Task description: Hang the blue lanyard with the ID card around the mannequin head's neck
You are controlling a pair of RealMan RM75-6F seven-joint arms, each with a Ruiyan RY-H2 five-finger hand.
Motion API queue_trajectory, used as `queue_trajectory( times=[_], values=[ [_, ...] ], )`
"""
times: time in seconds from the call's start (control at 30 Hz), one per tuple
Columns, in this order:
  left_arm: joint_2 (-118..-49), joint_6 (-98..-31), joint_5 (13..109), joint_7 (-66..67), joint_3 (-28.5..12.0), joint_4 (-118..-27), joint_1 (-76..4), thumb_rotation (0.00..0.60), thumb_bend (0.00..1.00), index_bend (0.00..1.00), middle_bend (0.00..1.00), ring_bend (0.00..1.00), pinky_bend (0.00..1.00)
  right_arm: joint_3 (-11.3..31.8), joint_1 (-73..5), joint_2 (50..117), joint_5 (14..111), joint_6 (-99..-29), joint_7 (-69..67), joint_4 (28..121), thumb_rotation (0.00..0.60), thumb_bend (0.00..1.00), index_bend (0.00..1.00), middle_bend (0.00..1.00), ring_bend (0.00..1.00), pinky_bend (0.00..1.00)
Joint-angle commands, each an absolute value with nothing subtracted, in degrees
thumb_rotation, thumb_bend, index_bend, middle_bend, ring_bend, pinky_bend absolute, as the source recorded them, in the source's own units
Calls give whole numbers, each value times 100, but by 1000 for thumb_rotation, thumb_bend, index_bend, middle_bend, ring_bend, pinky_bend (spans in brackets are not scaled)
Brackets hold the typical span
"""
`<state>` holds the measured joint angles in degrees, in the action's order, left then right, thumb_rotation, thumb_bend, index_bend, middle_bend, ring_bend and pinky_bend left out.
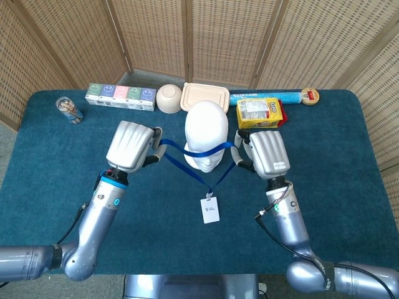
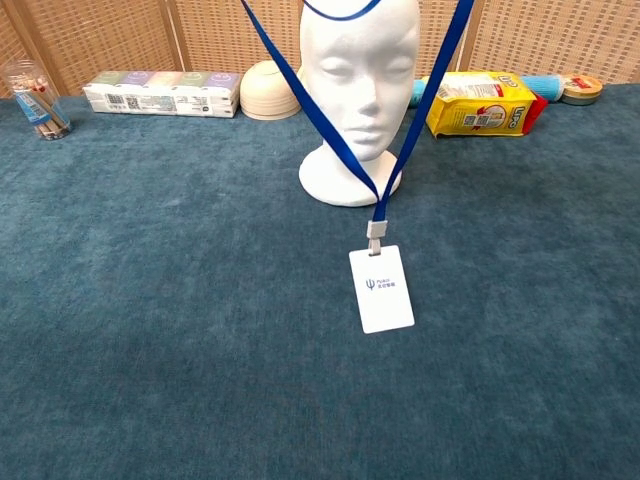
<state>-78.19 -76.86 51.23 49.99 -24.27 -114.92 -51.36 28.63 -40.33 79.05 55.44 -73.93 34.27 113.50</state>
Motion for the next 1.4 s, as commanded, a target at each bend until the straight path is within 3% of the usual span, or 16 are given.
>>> queue_trajectory(
  times=[0.03, 0.73, 1.4],
  values=[
    [-7805, -7666, 4991, 5014, -2510, -11399, -5231, 477, 437, 738, 1000, 1000, 1000, 2964, -4155, 7846, 5414, -7295, 3366, 11251, 600, 562, 708, 915, 1000, 1000],
    [-7888, -7373, 4214, 4626, -2818, -10382, -5845, 476, 436, 738, 1000, 1000, 1000, 3316, -5025, 7541, 4512, -6795, 3113, 10344, 600, 568, 709, 915, 1000, 1000],
    [-8083, -7136, 3871, 4471, -2680, -9455, -6206, 475, 436, 738, 1000, 1000, 1000, 3173, -5548, 7561, 3982, -6486, 2904, 9477, 600, 569, 709, 915, 1000, 1000]
  ],
)
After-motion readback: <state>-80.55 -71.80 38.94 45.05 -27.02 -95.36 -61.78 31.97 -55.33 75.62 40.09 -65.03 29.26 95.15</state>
